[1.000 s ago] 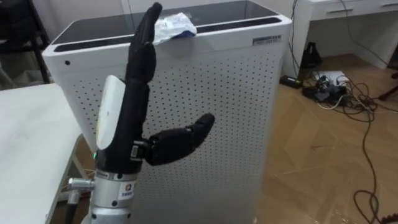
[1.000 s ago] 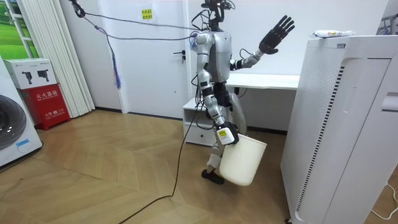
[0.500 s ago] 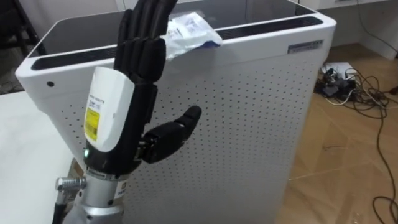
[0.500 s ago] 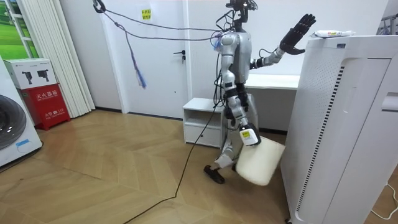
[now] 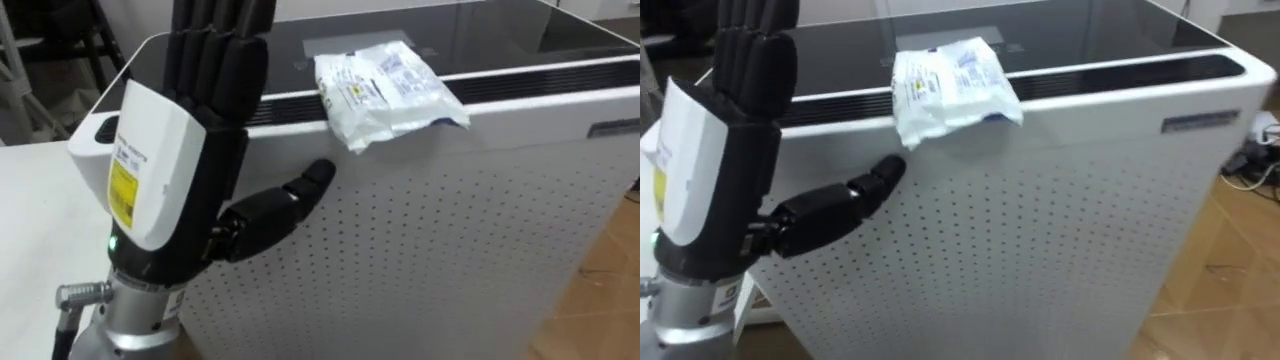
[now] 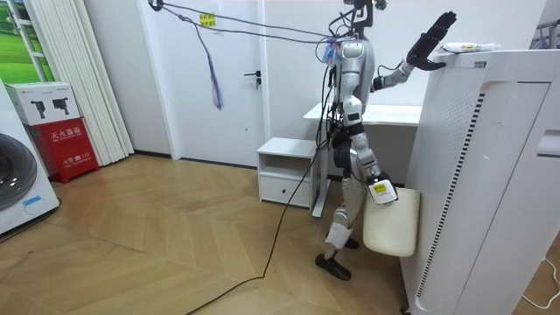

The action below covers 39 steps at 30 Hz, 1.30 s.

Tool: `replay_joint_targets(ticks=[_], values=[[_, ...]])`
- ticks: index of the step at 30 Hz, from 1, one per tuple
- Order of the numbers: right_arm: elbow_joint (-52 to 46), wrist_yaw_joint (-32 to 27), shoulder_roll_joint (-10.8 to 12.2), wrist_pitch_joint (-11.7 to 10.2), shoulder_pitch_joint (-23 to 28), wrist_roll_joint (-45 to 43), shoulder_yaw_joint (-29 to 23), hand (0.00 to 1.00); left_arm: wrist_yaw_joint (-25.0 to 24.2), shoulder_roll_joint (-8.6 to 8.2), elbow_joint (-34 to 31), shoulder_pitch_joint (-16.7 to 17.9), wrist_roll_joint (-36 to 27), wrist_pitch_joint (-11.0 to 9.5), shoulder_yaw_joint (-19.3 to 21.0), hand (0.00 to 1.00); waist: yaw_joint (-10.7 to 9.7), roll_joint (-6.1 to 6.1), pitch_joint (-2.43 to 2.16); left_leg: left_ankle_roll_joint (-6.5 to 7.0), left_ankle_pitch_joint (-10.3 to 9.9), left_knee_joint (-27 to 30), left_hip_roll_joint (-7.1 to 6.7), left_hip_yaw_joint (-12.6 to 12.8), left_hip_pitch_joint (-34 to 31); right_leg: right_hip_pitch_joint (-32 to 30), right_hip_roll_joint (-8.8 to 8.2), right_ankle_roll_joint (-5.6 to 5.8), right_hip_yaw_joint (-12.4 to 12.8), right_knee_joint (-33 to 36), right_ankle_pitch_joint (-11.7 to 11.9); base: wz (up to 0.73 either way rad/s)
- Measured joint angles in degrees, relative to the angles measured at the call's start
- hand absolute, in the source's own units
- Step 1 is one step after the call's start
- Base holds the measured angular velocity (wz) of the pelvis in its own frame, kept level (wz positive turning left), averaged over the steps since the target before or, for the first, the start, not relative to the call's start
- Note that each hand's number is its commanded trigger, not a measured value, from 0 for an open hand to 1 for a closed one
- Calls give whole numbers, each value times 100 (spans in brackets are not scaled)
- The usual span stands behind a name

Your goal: Pick garbage

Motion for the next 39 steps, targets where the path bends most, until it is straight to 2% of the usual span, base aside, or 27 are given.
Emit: replay_joint_targets(ticks=[5,14,21,26,30,39], values=[[0,102,-1,1,-13,-2,22,100,-108,127,-305,68,9,-2,4,0,12,-35,10,-42,22,-165,21,-41,64,121,34,-21,-98,-198,22,9],[-7,207,2,1,-25,-47,202,100,-148,232,-326,104,-3,-79,-3,0,14,-47,14,-52,30,-334,51,-81,293,398,99,-14,-101,-493,119,0],[-5,241,2,2,-22,-176,217,100,-219,228,-310,108,-15,-61,-48,0,-43,-40,19,-60,35,-374,53,-117,403,543,114,-16,-145,-572,133,2],[-7,279,-3,2,-22,-167,247,100,-223,219,-266,109,-31,16,-183,0,-53,-18,15,-74,42,-381,95,-129,410,642,186,-38,-146,-802,254,1],[-16,289,-4,2,-25,-161,247,100,-284,215,-293,109,-45,54,-228,0,-77,-15,16,-87,52,-405,94,-136,397,640,187,-42,-144,-813,264,0],[-64,348,-4,-3,-40,-160,233,100,-588,202,-326,108,-337,102,-398,0,-247,-21,13,-89,58,-470,96,-121,417,629,187,-42,-130,-831,264,0]])
